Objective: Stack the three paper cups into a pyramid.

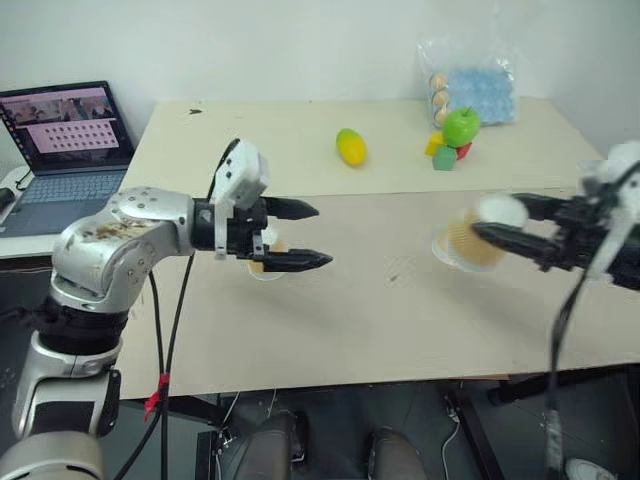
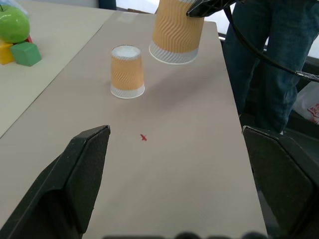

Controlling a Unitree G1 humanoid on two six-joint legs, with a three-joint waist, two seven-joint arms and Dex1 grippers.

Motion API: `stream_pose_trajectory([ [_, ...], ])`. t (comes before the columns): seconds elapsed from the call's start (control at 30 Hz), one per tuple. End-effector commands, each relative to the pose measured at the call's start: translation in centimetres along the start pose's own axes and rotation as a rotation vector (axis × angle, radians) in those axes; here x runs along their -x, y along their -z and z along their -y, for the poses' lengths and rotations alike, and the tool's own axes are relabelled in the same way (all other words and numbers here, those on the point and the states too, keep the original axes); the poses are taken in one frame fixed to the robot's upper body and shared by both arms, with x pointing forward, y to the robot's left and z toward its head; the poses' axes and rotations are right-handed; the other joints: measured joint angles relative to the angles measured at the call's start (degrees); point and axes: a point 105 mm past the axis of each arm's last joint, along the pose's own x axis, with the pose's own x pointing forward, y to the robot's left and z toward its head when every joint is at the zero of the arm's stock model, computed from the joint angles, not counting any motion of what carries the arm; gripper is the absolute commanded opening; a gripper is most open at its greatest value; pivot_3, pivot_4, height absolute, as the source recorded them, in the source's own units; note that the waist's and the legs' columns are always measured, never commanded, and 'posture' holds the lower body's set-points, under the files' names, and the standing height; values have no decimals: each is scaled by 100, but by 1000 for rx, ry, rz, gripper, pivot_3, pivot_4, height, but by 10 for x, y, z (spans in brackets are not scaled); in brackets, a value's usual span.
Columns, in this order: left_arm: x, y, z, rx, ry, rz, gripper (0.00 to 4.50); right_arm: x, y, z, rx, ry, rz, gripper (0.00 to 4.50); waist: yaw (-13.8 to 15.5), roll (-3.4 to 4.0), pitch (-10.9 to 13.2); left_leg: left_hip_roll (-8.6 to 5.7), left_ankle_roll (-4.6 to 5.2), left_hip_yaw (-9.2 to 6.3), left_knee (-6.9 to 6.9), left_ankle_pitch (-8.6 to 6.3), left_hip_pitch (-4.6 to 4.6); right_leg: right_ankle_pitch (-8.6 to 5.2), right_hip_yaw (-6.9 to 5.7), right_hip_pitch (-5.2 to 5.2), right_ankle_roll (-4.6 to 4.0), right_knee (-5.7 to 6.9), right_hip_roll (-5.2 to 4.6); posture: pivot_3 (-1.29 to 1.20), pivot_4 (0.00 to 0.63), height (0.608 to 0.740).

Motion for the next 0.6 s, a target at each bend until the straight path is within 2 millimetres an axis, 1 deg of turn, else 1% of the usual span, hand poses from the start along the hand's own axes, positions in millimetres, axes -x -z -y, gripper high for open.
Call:
stream_pose_trajectory([
  [0.03, 5, 6, -2, -106, -28, -70, 4500, -29, -5, -21, -35, -78, 44, 2735, -17, -7, 3, -4, -6, 2, -1, 4, -5, 4, 0, -3, 7, 0, -1, 0, 150, 740],
  [0.1, 6, 10, -5, -107, -47, -83, 4500, -51, 2, -37, -69, -139, 44, 2735, -33, -11, 5, -4, -16, 10, -2, 10, -8, 12, 0, -6, 13, -3, -1, 0, 150, 740],
  [0.17, 6, 11, -7, -105, -57, -79, 4500, -68, 9, -46, -80, -171, 28, 2735, -18, -11, 6, -2, -17, 16, -4, 12, -13, 14, 2, -19, 15, 1, 2, 0, 150, 740],
  [0.23, 6, 12, -7, -110, -62, -81, 4500, -83, 12, -53, -83, -195, 21, 2735, -24, -13, 5, -1, -22, 15, 8, 22, -62, 21, 2, -74, 21, 17, 15, 0, 150, 740],
  [0.27, 6, 12, -7, -109, -65, -78, 4500, -89, 12, -55, -90, -206, 26, 2735, -32, -13, 5, 6, -19, 20, 19, 24, -66, 27, 3, -75, 20, 18, 23, 0, 150, 740],
  [0.37, 7, 12, -7, -104, -81, -70, 4500, -110, 15, -57, -96, -216, 26, 2735, -44, -13, 5, 3, 1, 26, 24, 36, -72, 28, 1, -78, 23, 27, 28, 0, 150, 740],
  [0.43, 6, 11, -6, -100, -83, -63, 4500, -120, 18, -55, -88, -220, 21, 2735, -38, -13, 5, -1, 23, 32, 25, 49, -72, 29, 2, -81, 25, 31, 30, 0, 150, 740],
  [0.6, 5, 10, -2, -94, -89, -51, 4500, -132, 21, -46, -48, -214, 10, 2735, -33, -13, 5, -5, 26, 33, 27, 51, -74, 30, 3, -83, 28, 31, 31, 0, 150, 740],
])
